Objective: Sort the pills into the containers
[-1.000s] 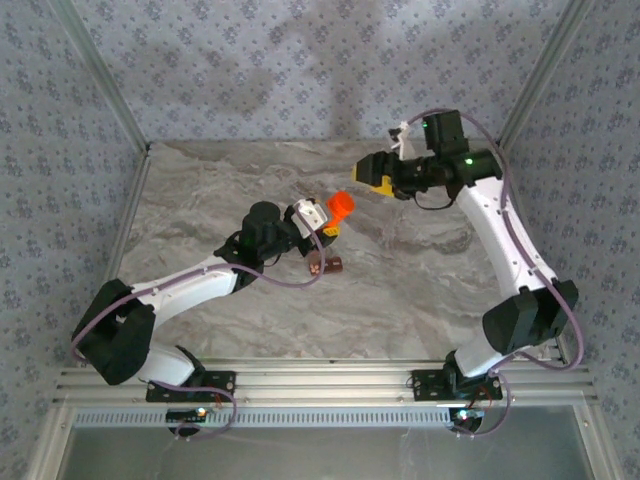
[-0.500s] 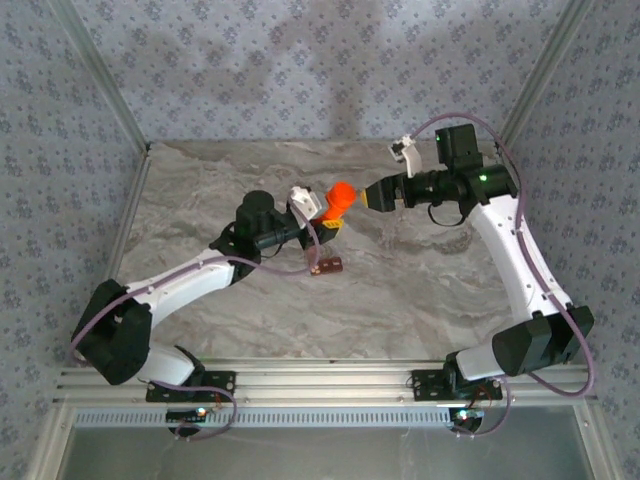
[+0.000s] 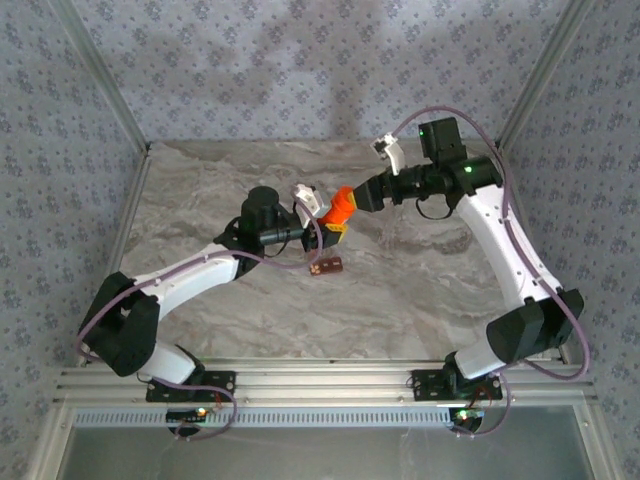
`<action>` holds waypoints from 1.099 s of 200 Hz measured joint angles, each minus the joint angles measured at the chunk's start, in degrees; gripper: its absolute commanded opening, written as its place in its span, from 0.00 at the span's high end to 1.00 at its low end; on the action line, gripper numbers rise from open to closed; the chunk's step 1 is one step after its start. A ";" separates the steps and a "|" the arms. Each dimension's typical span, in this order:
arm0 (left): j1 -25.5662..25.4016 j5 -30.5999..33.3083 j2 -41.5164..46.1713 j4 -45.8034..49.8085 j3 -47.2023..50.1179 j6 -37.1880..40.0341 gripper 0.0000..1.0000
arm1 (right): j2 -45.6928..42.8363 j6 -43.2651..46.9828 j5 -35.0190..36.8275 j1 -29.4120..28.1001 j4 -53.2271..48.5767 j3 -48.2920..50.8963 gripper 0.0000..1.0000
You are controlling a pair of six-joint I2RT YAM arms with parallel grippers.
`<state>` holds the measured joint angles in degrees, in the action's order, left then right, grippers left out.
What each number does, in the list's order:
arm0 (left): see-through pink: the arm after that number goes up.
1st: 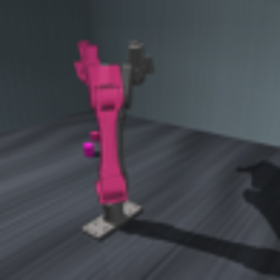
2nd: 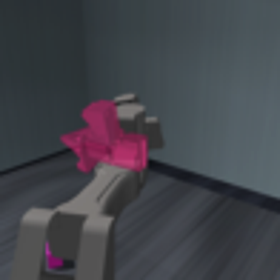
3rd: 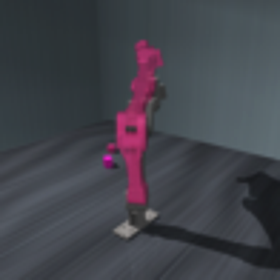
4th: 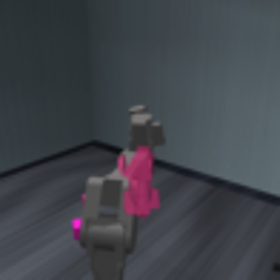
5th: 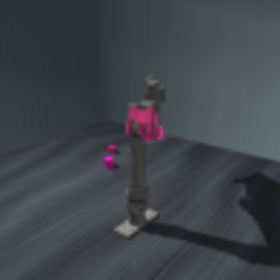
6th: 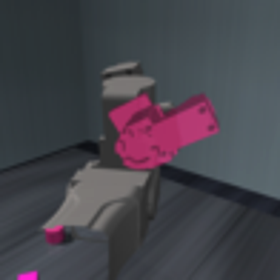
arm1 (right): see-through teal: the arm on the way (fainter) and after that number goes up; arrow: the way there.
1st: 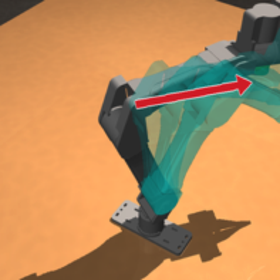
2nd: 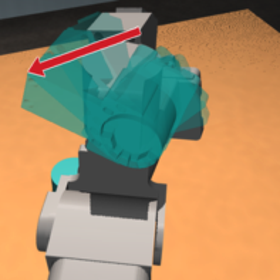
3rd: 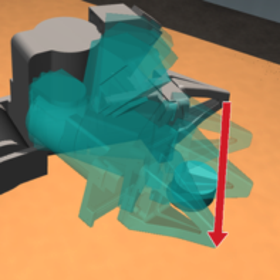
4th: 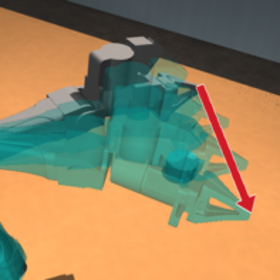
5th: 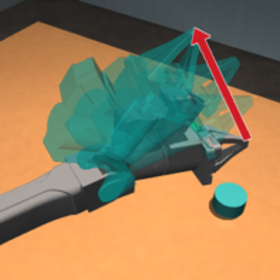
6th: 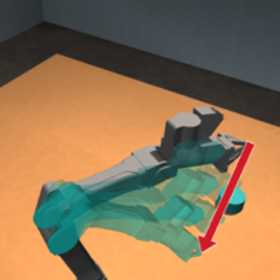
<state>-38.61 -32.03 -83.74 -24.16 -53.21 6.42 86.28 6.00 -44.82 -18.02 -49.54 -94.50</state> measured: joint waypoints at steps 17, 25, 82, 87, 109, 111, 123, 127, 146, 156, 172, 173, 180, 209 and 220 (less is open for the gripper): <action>0.00 -0.15 0.00 0.17 -0.33 -0.11 1.00 | 0.90 0.35 0.46 -0.76 -0.57 -1.22 0.21; 0.00 -0.17 0.00 0.20 -0.44 -0.11 1.00 | 1.29 0.57 0.48 -1.14 -0.87 -1.86 0.21; 0.00 -0.17 -0.02 0.20 -0.55 -0.11 1.00 | 3.10 1.42 1.14 -2.54 -2.43 -3.32 0.23; 0.00 -0.17 -0.02 0.20 -0.55 -0.11 1.00 | 3.21 1.40 1.16 -2.54 -2.51 -3.32 0.24; 0.00 -0.11 -0.02 0.48 -0.57 -0.15 1.00 | 3.41 1.55 1.31 -2.56 -2.64 -3.32 0.31; 0.00 -0.11 -0.02 0.52 -0.57 -0.22 1.00 | 3.41 1.51 1.31 -2.60 -2.64 -3.32 0.32; 0.00 -0.09 -0.04 0.66 -0.59 -0.37 1.00 | 3.41 1.75 1.27 -2.75 -2.78 -3.37 0.39; 0.00 -0.09 -0.04 0.76 -0.59 -0.48 1.00 | 3.41 1.57 1.09 -2.75 -2.78 -3.37 0.42; 0.00 0.11 -0.07 1.46 -0.61 -0.70 1.00 | 3.41 1.51 0.79 -2.97 -2.93 -3.39 0.51; 0.00 0.28 -0.07 1.57 -0.61 -0.76 1.00 | 3.41 1.36 0.79 -2.97 -2.93 -3.37 0.51; 0.00 0.66 -0.07 1.64 -0.61 -1.09 1.00 | 3.39 0.33 1.40 -3.32 -2.40 -3.13 0.54; 0.00 0.79 -0.07 1.62 -0.61 -1.16 1.00 | 3.37 0.28 1.40 -3.34 -2.34 -3.13 0.54; 0.00 1.22 -0.07 1.68 -0.61 -1.22 1.00 | 3.23 -0.68 2.03 -3.61 -1.66 -2.71 0.55; 0.04 3.08 -0.44 2.58 -0.61 -1.57 1.00 | 2.03 -6.88 6.29 -5.16 2.69 0.22 0.55; 0.09 3.78 -0.74 2.75 -0.61 -1.60 1.00 | 1.77 -10.21 8.24 -5.81 4.11 1.09 0.56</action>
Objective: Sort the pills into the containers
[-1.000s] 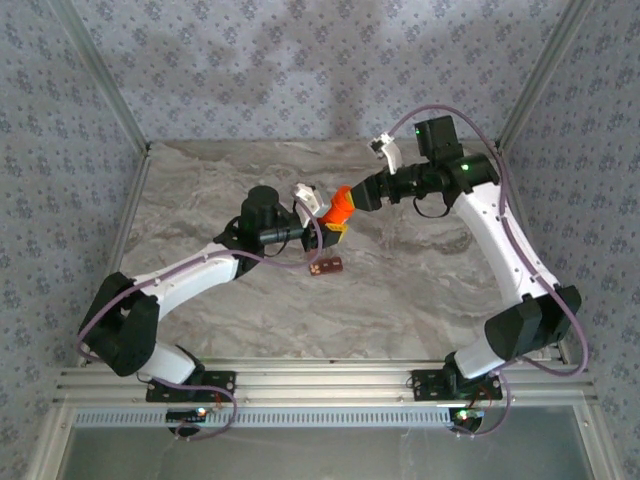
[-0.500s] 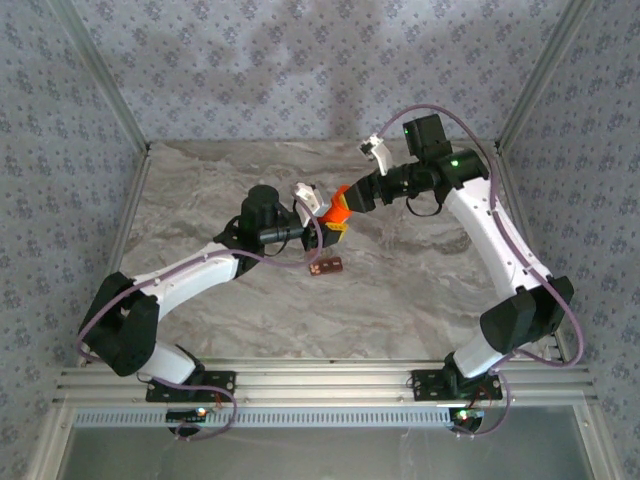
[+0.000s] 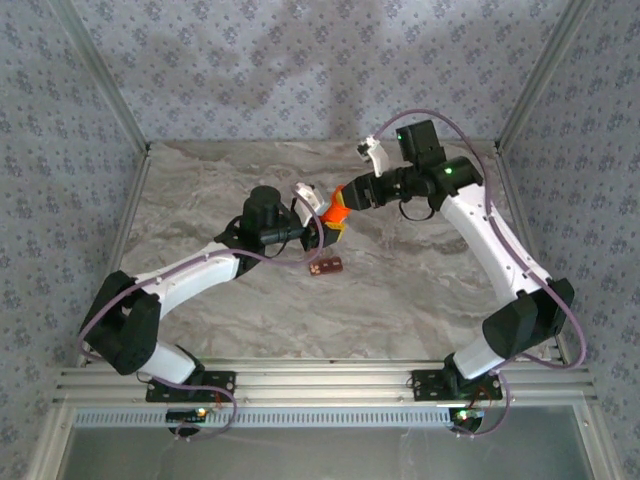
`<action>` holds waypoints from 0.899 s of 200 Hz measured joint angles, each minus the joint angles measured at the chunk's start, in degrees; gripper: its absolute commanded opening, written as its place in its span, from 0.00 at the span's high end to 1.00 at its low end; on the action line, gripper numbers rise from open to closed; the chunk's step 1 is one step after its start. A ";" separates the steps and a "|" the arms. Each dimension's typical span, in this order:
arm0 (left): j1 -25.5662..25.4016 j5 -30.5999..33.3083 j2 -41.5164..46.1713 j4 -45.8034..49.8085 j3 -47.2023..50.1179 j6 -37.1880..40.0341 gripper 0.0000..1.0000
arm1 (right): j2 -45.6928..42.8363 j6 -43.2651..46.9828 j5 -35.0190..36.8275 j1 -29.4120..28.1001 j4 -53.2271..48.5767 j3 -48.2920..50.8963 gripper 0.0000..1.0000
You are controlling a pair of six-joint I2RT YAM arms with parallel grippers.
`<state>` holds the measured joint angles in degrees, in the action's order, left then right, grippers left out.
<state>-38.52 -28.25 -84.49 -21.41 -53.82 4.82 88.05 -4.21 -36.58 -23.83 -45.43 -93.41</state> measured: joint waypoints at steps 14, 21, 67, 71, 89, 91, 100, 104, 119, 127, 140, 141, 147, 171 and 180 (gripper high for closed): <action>0.17 1.05 -0.15 0.31 0.02 0.00 1.00 | -0.04 -4.55 2.56 -0.94 1.66 0.59 0.56; 0.28 1.62 -0.17 0.33 0.02 0.00 1.00 | -0.04 -6.99 3.98 -1.38 2.34 0.66 0.57; 0.22 6.78 -0.33 0.24 0.28 0.00 1.00 | -0.04 -21.99 11.89 -4.24 7.23 2.12 0.57; 0.17 7.17 -0.42 0.24 0.31 0.00 1.00 | -0.04 -22.93 12.74 -4.55 7.54 2.23 0.57; -0.11 8.92 -0.83 0.00 0.37 -0.02 1.00 | -0.02 -26.16 16.33 -5.81 8.39 2.58 0.57; -0.15 9.11 -0.90 -0.11 0.37 -0.02 1.00 | -0.02 -26.32 16.57 -5.90 8.41 2.60 0.56; -0.26 9.86 -1.20 -0.63 0.42 0.00 1.00 | -0.02 -27.34 18.10 -6.34 8.70 2.67 0.56; -0.33 10.10 -1.29 -0.81 0.42 0.00 1.00 | -0.02 -27.71 18.56 -6.45 8.83 2.69 0.56; -0.48 10.97 -1.57 -1.44 0.42 0.00 1.00 | -0.02 -29.14 19.78 -6.71 9.11 2.73 0.53; -0.59 11.37 -1.62 -1.51 0.42 0.00 1.00 | -0.02 -29.55 19.93 -6.69 9.16 2.73 0.50; -0.72 11.69 -1.62 -1.84 0.42 0.00 1.00 | -0.04 -30.05 20.00 -6.60 9.27 2.73 0.44; -0.72 11.72 -1.62 -1.90 0.42 0.00 1.00 | -0.04 -30.05 19.98 -6.58 9.27 2.73 0.44; -0.83 11.87 -1.62 -2.14 0.42 0.00 1.00 | -0.09 -30.38 19.82 -6.40 9.33 2.73 0.40; -1.42 11.82 -1.77 -4.94 0.39 -0.22 1.00 | -0.48 -31.58 16.63 -4.87 9.79 2.73 0.28; -1.68 11.74 -1.79 -5.86 0.39 -0.22 1.00 | -0.74 -31.98 15.26 -4.11 9.90 2.75 0.25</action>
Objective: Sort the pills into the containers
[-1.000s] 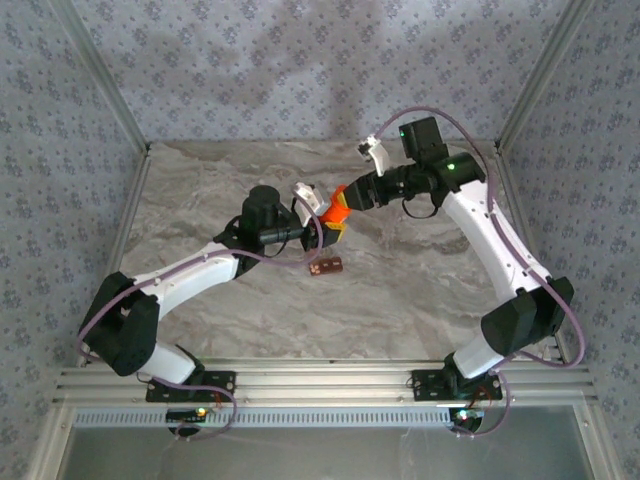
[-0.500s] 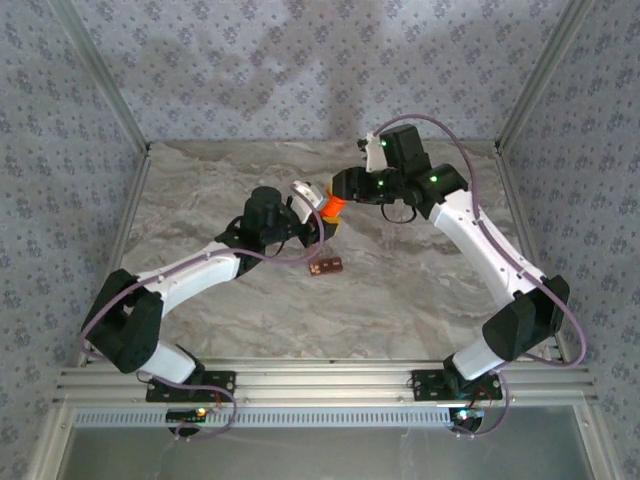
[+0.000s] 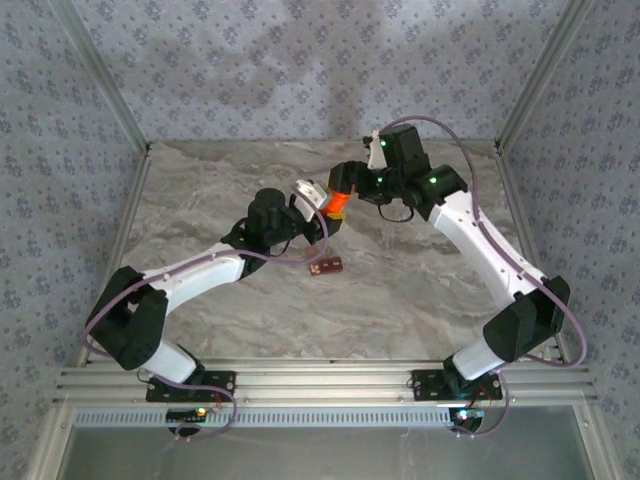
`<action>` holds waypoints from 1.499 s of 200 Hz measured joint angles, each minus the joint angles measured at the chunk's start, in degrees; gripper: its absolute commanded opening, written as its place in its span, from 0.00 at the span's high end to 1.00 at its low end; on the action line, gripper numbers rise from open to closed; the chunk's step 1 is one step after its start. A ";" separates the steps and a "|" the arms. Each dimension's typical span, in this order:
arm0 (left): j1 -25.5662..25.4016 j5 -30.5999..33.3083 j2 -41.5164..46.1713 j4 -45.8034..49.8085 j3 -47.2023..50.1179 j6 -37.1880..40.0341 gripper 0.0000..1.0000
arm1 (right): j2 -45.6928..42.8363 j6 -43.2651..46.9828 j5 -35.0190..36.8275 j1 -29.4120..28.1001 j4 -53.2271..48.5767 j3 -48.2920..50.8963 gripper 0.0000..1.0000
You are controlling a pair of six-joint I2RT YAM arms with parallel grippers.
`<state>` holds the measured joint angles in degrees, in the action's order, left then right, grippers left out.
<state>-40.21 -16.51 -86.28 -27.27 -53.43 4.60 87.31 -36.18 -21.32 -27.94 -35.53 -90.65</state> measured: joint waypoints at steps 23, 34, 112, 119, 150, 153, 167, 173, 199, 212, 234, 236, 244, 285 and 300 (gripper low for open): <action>-0.44 -0.50 0.00 -1.53 0.00 0.00 1.00 | -1.79 -0.35 -3.41 2.34 0.87 0.72 0.20; -0.42 -0.66 0.00 -1.95 0.00 0.00 1.00 | -3.32 -0.50 -4.87 3.78 1.51 1.27 0.18; 2.43 -7.26 0.02 -2.10 -0.11 -0.76 1.00 | -9.09 14.99 -16.70 13.57 -0.52 0.24 0.20; 2.97 -8.63 0.02 -1.60 -0.26 -1.09 1.00 | -8.13 18.97 -17.64 13.40 -2.38 -0.92 0.20; 4.48 -13.97 0.02 1.44 -2.25 -1.75 1.00 | -3.89 31.82 -22.23 13.35 -8.96 -4.39 0.18; 4.50 -14.32 0.02 1.75 -2.45 -1.75 1.00 | -3.48 32.61 -22.64 13.35 -9.40 -4.68 0.18; 4.52 -15.89 0.02 2.56 -3.34 -1.92 1.00 | -1.25 35.54 -24.39 13.25 -11.06 -6.29 0.18; 4.52 -16.44 0.02 2.78 -3.58 -1.97 1.00 | -0.39 36.41 -24.81 13.07 -11.54 -6.93 0.18; 4.52 -17.92 0.02 3.41 -3.87 -2.36 1.00 | 2.82 39.19 -25.90 11.67 -13.57 -9.79 0.19; 4.52 -18.32 0.02 3.67 -3.87 -2.38 1.00 | 4.00 40.13 -26.10 10.82 -14.27 -11.04 0.20; 4.52 -18.67 0.02 3.82 -3.87 -2.49 1.00 | 5.46 41.27 -26.10 9.62 -15.58 -12.57 0.21; 4.52 -18.67 0.02 3.85 -3.87 -2.58 1.00 | 5.57 41.40 -26.08 9.51 -15.69 -12.70 0.21; 4.52 -18.78 0.02 3.96 -3.87 -2.60 1.00 | 6.01 41.66 -26.08 9.22 -15.91 -12.98 0.22; 4.52 -18.84 0.02 4.48 -3.87 -2.75 1.00 | 7.39 41.81 -26.03 8.98 -16.61 -13.22 0.27; 4.52 -18.84 0.02 4.59 -3.87 -2.78 1.00 | 7.39 41.81 -26.05 8.98 -16.63 -13.29 0.28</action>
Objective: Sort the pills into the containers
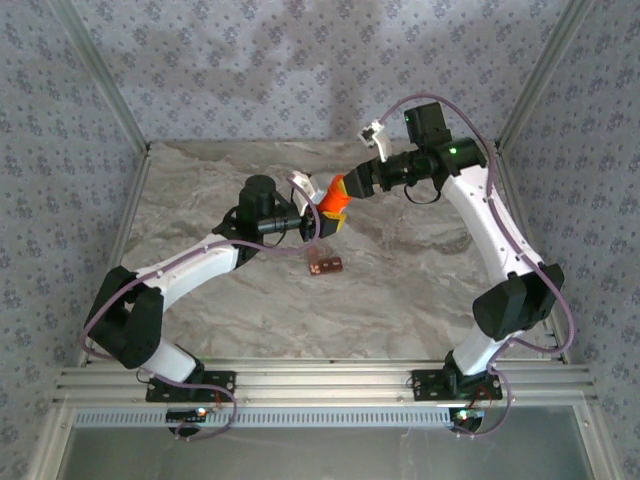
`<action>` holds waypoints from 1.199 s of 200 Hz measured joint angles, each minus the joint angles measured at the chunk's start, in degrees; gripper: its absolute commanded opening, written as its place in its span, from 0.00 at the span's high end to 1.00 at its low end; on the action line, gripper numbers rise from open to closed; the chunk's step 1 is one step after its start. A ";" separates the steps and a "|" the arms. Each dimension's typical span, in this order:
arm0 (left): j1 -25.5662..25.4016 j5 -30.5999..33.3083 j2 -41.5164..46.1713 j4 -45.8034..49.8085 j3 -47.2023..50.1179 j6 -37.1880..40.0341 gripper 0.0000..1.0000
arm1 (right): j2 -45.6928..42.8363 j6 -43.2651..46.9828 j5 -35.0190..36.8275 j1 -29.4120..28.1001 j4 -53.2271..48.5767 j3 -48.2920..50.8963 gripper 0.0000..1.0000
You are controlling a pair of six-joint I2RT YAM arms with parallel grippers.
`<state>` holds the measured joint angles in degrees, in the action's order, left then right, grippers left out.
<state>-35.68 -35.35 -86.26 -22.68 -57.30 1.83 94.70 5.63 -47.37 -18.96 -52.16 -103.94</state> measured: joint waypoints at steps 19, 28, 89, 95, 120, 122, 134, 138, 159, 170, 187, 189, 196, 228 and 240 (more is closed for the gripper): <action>0.00 0.00 0.00 0.04 0.00 0.00 1.00 | 0.00 0.00 0.00 0.00 0.02 -0.15 0.28; 0.00 0.00 0.00 0.04 0.00 0.00 1.00 | 0.02 0.02 0.00 -0.02 0.00 -0.15 0.29; 0.00 0.00 0.00 0.04 0.00 0.00 1.00 | 0.04 0.02 0.00 -0.59 -0.11 -0.15 0.31; 0.00 0.00 0.00 0.04 0.00 0.00 1.00 | 0.04 0.02 0.00 -0.63 -0.15 -0.15 0.31; 0.00 0.00 0.00 0.04 0.00 0.00 1.00 | 0.07 0.02 0.00 -0.94 -0.31 -0.15 0.39; 0.00 0.00 0.00 0.04 0.00 0.00 1.00 | 0.07 0.04 0.00 -0.96 -0.31 -0.15 0.39; 0.00 0.02 0.00 0.04 0.00 -0.02 1.00 | 0.11 0.02 0.00 -0.96 -0.44 -0.15 0.45; 0.00 0.02 0.00 0.04 0.00 -0.02 1.00 | 0.13 0.24 0.00 -0.96 -0.44 -0.15 0.46; 0.02 0.09 0.00 0.24 0.00 -0.09 1.00 | 0.13 -0.07 0.02 -1.03 -0.37 -0.11 0.50; 0.00 0.24 0.00 0.28 0.00 -0.46 1.00 | 0.11 -0.46 0.26 -1.16 -0.09 0.11 0.52; 0.00 1.49 0.00 1.22 0.00 -0.48 1.00 | -0.33 -2.56 1.90 -1.70 1.62 1.53 0.54; 0.00 1.57 0.00 1.38 0.00 -0.46 1.00 | -0.42 -2.78 2.12 -1.84 1.90 1.75 0.54; -0.02 2.21 0.00 1.95 0.02 -0.44 1.00 | -0.68 -4.07 3.34 -2.29 2.93 2.56 0.55; -0.35 5.35 -0.11 3.45 0.35 -0.44 1.00 | -3.19 -12.79 11.10 -5.40 9.46 7.23 0.55; -0.57 6.60 -0.24 3.72 0.50 -0.46 1.00 | -3.85 -16.57 15.04 -6.99 11.17 8.37 0.55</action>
<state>-36.25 -28.75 -86.50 -18.96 -56.80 1.37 90.85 -10.94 -32.34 -25.96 -40.99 -95.57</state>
